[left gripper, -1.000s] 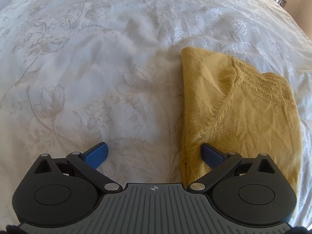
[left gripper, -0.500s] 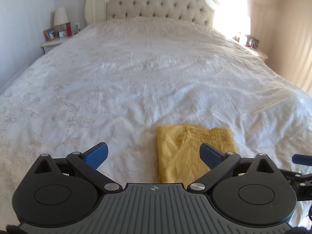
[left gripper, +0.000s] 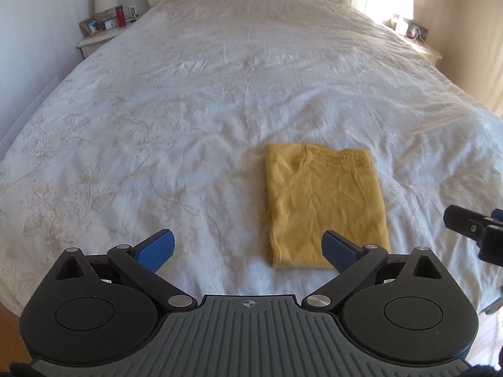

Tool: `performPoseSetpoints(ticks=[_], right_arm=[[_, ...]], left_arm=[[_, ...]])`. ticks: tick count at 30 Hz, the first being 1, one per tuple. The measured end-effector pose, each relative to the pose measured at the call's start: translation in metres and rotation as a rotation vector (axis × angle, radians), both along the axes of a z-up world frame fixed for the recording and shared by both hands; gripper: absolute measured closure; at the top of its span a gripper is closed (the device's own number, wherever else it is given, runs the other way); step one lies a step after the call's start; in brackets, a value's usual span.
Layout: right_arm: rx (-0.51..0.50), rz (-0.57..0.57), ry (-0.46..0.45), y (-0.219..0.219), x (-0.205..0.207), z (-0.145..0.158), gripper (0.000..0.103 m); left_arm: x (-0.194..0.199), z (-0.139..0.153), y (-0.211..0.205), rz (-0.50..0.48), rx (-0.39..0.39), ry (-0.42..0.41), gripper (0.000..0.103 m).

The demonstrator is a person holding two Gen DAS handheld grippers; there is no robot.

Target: Fold small clothes

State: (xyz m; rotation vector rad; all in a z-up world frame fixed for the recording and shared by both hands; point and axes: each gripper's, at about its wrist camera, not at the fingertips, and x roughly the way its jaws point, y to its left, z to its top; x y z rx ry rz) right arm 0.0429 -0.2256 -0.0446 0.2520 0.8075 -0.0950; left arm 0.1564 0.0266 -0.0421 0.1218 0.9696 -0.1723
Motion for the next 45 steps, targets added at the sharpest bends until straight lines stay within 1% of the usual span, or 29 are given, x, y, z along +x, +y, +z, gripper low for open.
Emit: performPoseSetpoints(ticks=[4,5,14,24,45], right_arm=[[0.003,0.005,0.033,0.006,-0.010,-0.002,0.001],[-0.001,0.006,0.037,0.008,-0.012,-0.003,0.001],[-0.018,0.005,0.062,0.014,-0.019,-0.006,0.001],[-0.011,0.006,0.082,0.015,-0.019,-0.009,0.001],[0.010,0.017,0.083,0.016,-0.024,-0.010,0.001]], left_arm=[[-0.013,-0.005,-0.005,0.014,0.069,0.018,0.002],[-0.014,-0.006,-0.005,0.008,0.073,0.022,0.002],[-0.021,-0.009,-0.008,-0.012,0.046,0.060,0.002],[-0.021,-0.015,-0.004,0.010,0.024,0.107,0.002],[-0.026,-0.016,-0.007,0.008,0.019,0.127,0.002]])
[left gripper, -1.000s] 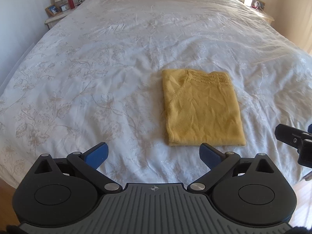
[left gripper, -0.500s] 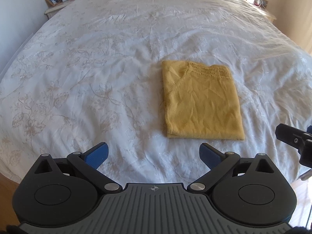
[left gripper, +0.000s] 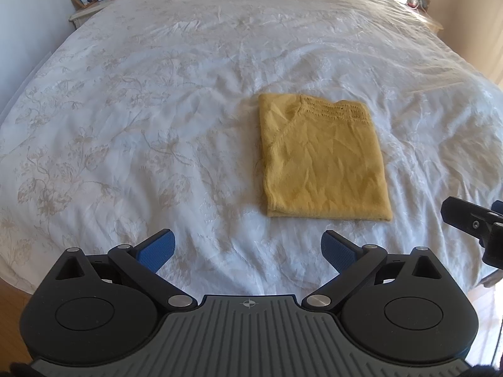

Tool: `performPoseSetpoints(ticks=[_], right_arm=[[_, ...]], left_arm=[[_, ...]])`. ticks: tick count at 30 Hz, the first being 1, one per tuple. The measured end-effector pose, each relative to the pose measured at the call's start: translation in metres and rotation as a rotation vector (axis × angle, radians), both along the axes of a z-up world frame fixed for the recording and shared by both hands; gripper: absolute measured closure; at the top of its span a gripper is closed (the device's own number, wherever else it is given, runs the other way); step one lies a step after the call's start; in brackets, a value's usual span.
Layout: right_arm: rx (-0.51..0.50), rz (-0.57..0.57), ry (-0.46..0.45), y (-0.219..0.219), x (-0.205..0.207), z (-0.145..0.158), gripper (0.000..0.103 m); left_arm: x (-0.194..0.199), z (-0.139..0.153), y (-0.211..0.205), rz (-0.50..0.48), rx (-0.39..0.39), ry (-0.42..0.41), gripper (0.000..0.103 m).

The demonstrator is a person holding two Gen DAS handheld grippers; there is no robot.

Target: Fold small clothes

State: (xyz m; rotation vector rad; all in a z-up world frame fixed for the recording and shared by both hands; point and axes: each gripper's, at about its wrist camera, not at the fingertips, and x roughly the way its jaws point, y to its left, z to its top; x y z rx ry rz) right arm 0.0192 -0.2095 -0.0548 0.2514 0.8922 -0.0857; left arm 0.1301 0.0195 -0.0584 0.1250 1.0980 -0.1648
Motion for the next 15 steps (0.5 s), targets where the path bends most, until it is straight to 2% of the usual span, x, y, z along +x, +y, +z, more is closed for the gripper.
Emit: performPoseSetpoints(ticks=[15], right_arm=[[0.006,0.014,-0.004,0.0022,-0.0005,0.0021,0.001]], left_arm=[[-0.0033,0.0001,-0.0016,-0.002,-0.001,0.001,0.002]])
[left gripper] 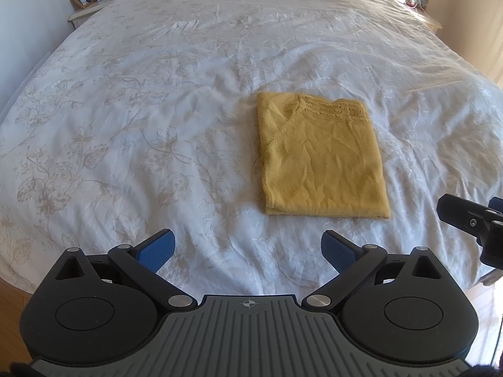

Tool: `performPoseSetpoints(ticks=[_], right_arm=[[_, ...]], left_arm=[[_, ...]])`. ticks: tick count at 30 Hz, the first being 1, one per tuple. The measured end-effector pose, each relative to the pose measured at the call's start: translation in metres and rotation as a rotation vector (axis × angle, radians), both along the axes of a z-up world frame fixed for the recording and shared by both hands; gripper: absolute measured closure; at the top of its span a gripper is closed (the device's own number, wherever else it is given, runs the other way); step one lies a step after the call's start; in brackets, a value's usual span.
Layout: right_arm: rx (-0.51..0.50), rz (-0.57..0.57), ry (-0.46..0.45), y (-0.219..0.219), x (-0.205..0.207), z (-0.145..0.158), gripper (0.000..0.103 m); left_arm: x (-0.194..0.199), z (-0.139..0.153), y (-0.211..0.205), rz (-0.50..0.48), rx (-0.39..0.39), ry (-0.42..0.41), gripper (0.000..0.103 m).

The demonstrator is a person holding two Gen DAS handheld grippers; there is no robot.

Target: Fold small clothes

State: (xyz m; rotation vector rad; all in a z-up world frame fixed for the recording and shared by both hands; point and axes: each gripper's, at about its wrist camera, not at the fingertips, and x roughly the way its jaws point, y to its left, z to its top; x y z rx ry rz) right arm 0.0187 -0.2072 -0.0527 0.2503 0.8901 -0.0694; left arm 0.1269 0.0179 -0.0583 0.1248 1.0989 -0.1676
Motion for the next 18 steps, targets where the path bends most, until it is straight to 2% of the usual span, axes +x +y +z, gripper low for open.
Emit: performPoseSetpoints(ticks=[18], right_arm=[[0.017,-0.001,0.013,-0.0054,0.0074,-0.0037,0.001]], left_arm=[[0.0077,-0.0036,-0.0094,-0.017,0.004,0.014,0.002]])
